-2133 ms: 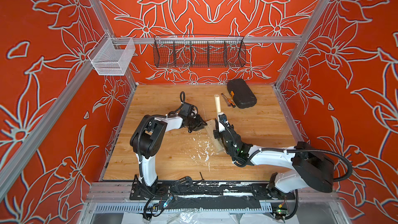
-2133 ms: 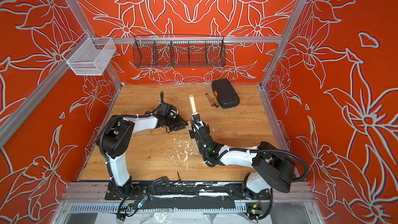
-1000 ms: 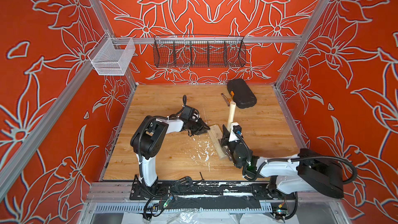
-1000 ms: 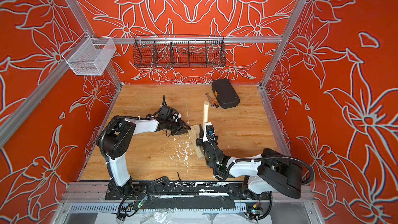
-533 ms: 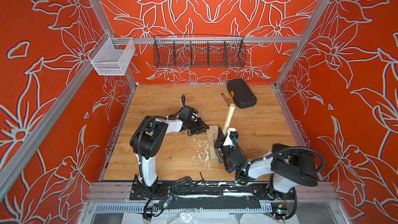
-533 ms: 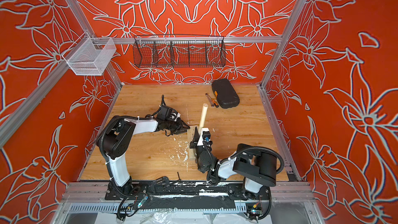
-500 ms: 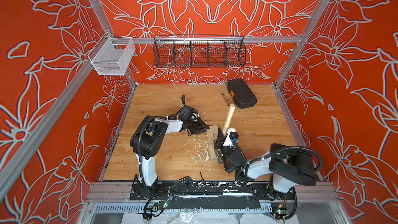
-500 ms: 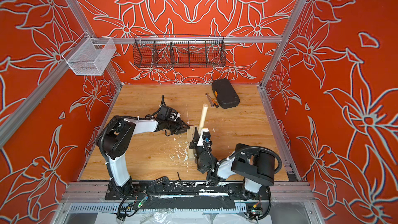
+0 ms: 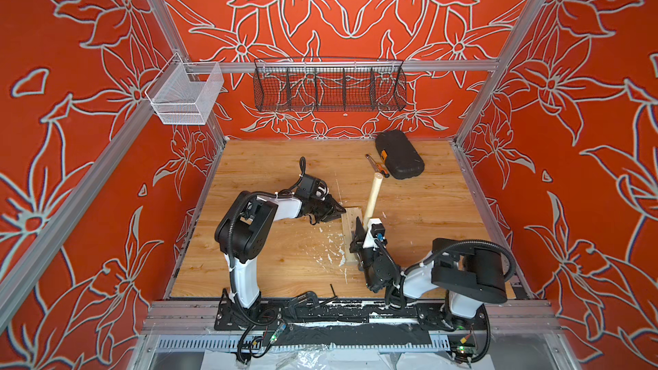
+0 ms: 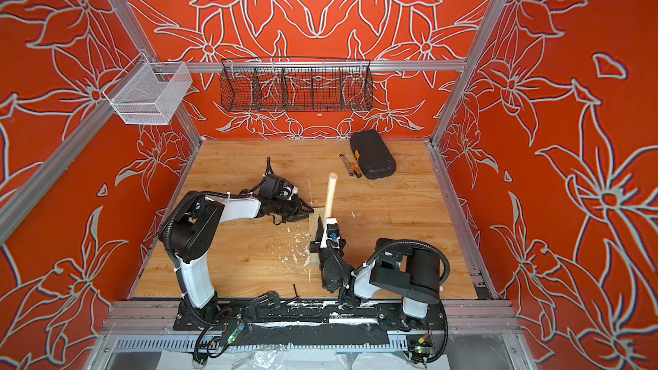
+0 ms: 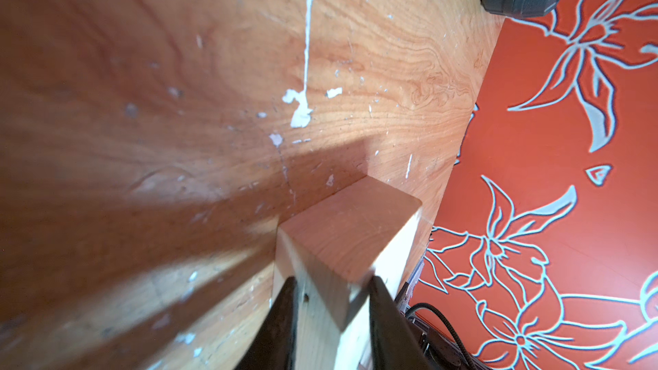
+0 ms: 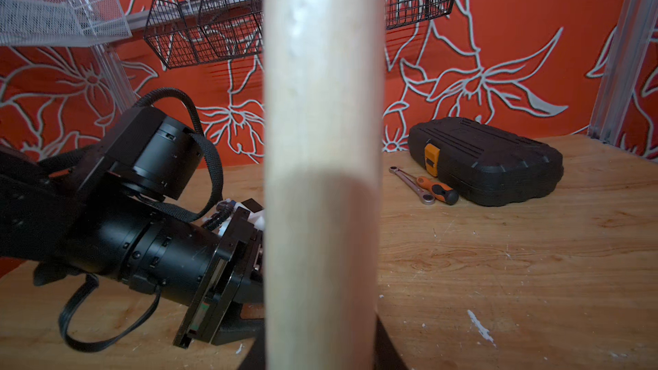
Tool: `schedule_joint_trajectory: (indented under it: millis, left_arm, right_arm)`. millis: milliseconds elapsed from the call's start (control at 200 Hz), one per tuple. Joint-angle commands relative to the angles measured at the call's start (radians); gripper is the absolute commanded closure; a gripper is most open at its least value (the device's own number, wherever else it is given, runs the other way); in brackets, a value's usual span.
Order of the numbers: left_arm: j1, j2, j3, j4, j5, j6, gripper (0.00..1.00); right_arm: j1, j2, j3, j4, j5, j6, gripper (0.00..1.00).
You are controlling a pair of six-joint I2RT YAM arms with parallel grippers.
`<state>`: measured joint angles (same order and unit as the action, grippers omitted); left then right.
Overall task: Use a claw hammer to pull out a nail
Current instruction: Remove the nail from the mounting plate.
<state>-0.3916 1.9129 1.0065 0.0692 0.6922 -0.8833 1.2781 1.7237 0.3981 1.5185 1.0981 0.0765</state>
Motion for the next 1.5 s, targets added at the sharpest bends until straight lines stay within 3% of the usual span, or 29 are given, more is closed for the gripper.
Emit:
schedule_joint_trajectory:
  millis: [0, 250, 445, 746, 1496]
  left_arm:
    - [-0.002, 0.072, -0.061, -0.196, -0.137, -0.025, 0.69]
    - [-0.001, 0.059, -0.057, -0.202, -0.136, -0.022, 0.69]
    - [0.000, 0.057, -0.052, -0.186, -0.128, -0.034, 0.69]
    - [0.009, 0.012, -0.039, -0.221, -0.156, -0.028, 0.69]
    - [0.252, -0.138, -0.015, -0.431, -0.202, 0.137, 0.70]
  right_arm:
    - [-0.010, -0.025, -0.004, -0.280, 0.007, -0.055, 1.00]
    - [-0.112, -0.318, 0.106, -0.787, -0.119, 0.059, 1.00]
    - [-0.221, -0.403, 0.171, -0.929, -0.279, 0.056, 1.00]
    - [-0.390, -0.313, 0.265, -0.946, -0.536, 0.038, 1.00]
    - [-0.466, -0.049, 0.591, -1.014, -0.877, -0.005, 1.00]
